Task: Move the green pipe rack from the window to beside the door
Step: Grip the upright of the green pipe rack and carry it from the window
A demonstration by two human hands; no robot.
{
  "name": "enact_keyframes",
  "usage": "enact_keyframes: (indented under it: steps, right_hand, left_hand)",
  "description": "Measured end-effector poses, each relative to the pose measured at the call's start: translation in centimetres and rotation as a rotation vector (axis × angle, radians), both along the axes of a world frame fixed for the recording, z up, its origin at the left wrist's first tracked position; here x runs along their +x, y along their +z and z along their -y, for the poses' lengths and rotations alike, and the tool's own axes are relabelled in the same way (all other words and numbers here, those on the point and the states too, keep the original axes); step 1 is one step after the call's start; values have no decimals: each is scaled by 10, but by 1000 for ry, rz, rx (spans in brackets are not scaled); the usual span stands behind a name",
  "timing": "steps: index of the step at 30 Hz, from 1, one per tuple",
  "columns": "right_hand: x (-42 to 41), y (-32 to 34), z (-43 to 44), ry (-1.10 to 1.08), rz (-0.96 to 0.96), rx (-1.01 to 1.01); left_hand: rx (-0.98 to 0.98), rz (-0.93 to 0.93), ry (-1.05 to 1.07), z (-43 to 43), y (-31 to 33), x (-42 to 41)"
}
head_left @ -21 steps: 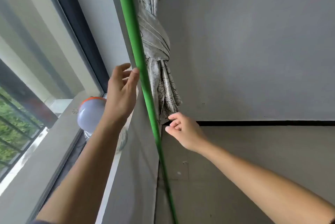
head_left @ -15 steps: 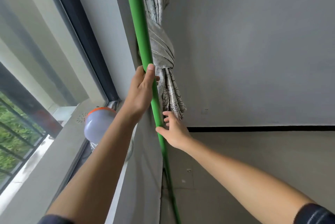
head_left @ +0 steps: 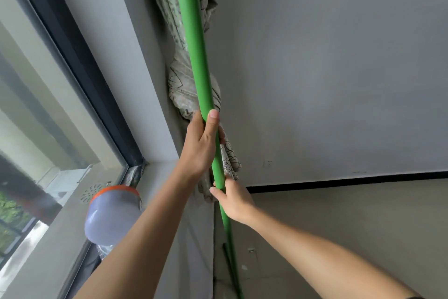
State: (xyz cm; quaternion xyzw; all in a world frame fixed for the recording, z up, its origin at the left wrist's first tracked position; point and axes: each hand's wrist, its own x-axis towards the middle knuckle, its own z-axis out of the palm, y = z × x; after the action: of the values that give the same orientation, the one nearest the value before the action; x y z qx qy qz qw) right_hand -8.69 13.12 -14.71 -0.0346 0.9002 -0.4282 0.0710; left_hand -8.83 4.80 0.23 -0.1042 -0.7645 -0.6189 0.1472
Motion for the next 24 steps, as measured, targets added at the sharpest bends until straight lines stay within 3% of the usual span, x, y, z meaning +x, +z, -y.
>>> enact_keyframes:
  steps: [16, 24]
  right_hand:
    - [-148, 10, -151, -37, -57, -93]
    - [-188, 11, -236, -237, -185, 21]
  left_hand:
    - [5, -39, -146, -146, 13, -156]
    - [34, -63, -478, -226, 22, -221]
